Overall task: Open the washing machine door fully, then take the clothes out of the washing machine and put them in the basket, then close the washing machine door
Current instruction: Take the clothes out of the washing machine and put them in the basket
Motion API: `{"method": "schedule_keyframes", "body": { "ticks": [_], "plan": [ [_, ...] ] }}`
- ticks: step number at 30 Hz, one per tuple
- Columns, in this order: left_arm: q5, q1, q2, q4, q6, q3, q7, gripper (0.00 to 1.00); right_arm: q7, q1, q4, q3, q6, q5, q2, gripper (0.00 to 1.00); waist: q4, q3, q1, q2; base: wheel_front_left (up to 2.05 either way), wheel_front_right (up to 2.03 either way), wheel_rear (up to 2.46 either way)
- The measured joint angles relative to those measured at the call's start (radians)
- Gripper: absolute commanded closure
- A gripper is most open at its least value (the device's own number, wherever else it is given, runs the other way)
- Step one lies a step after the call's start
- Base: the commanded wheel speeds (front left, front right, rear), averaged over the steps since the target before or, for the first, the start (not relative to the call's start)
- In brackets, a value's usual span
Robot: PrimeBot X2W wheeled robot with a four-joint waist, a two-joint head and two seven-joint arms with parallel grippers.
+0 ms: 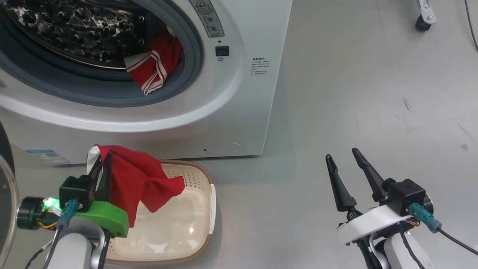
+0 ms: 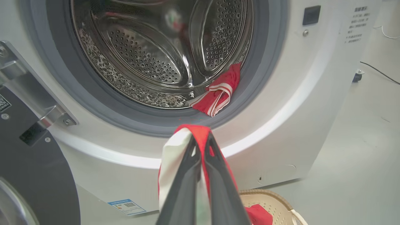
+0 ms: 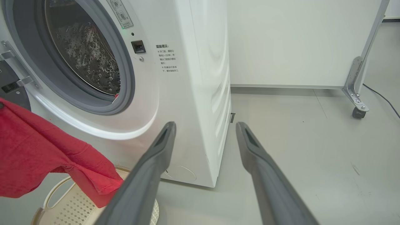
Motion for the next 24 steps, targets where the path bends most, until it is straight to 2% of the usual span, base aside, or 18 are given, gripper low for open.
{"method": "schedule_keyframes", "body": {
  "ticks": [11, 24],
  "plan": [
    [0.012, 0.002, 0.02, 0.119, 0.0, -0.016, 0.045, 1.0, 0.0, -0.036, -0.014, 0.024, 0.0, -0.014, 0.0, 0.0, -0.032, 0.082, 0.0, 0.0, 0.0, 0.0, 0.0],
    [0.042, -0.065, 0.062, 0.245, -0.007, -0.026, 0.1, 1.0, 0.0, -0.081, -0.041, 0.046, 0.001, -0.014, 0.004, 0.0, -0.114, 0.2, 0.0001, 0.0, 0.0, 0.0, 0.0]
  ]
}}
